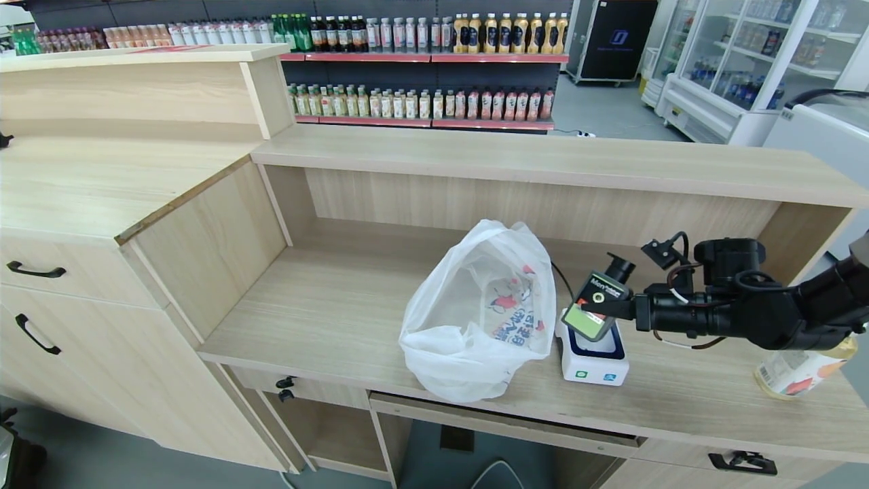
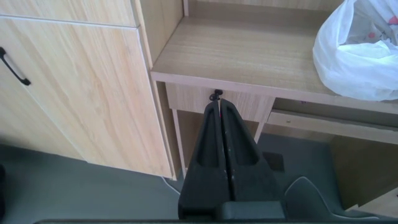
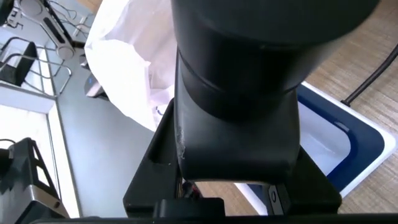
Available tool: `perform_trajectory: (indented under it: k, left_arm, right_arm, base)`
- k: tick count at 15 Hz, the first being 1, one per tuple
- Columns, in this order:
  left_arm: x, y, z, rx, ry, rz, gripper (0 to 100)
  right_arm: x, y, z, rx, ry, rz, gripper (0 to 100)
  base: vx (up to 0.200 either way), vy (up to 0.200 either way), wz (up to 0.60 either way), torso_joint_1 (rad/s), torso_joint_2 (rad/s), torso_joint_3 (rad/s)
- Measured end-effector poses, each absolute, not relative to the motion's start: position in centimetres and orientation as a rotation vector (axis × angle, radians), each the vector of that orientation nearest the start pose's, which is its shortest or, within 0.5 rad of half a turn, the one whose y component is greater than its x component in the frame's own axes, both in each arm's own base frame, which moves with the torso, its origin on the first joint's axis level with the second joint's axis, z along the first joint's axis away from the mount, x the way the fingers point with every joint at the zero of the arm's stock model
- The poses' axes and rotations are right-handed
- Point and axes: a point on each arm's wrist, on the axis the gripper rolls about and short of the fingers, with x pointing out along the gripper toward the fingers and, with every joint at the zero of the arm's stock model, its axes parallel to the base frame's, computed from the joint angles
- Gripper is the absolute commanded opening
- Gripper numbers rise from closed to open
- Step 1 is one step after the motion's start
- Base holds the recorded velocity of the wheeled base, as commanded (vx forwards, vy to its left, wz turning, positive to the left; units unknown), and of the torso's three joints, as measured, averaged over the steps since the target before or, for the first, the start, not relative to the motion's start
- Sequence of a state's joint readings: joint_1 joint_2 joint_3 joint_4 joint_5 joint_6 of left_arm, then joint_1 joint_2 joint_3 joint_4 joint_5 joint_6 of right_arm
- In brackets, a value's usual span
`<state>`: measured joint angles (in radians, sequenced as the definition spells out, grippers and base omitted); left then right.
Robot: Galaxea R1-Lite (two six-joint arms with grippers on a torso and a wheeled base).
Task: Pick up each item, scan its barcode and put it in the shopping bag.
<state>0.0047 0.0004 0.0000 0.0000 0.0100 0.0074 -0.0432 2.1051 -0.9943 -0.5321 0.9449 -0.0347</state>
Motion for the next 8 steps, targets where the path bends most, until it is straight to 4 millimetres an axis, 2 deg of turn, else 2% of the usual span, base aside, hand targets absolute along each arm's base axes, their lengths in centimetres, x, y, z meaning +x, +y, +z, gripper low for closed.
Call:
perform_trajectory:
  k: [4, 8]
  left_arm:
    - [-2.28, 0.01, 7.55, 0.008, 0.0, 0.014, 0]
    - [-2.28, 0.01, 7.55, 0.008, 0.0, 0.015, 0]
  right_arm:
    - [37.62, 0.06, 8.19, 0.18, 0.509, 0.802, 0]
    - [37.35, -0.11, 7.96, 0.189, 0.51, 0.834, 0]
  base:
    - [0.0, 0.0, 0.0, 0.0, 0.0, 0.0]
    - [0.0, 0.0, 0.0, 0.0, 0.0, 0.0]
